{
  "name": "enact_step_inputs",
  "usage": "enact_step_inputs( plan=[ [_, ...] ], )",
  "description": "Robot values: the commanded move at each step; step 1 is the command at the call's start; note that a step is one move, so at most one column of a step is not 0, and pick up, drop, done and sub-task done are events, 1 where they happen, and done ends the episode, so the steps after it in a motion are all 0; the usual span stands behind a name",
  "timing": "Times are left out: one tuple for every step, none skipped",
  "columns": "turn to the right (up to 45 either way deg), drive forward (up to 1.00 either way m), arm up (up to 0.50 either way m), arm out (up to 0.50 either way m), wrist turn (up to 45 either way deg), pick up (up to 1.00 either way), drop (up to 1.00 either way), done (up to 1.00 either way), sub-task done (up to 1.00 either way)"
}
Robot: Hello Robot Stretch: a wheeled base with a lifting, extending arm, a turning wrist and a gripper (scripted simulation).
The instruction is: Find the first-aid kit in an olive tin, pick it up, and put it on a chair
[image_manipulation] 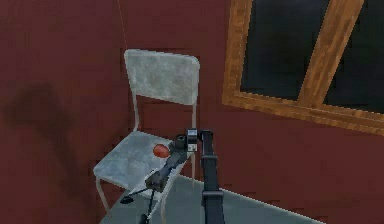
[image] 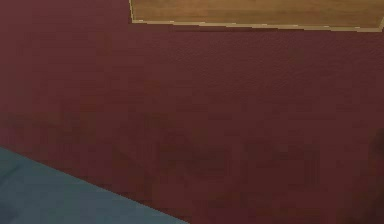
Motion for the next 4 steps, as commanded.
enact_step_inputs(
  plan=[
    [0.0,0.0,0.0,0.0,45.0,0.0,0.0,0.0,0.0],
    [0.0,0.0,0.0,0.0,45.0,0.0,0.0,0.0,0.0],
    [0.0,0.0,0.0,0.0,6.0,0.0,0.0,0.0,0.0],
    [0.0,0.0,-0.3,0.0,0.0,0.0,0.0,0.0,0.0]
  ],
)
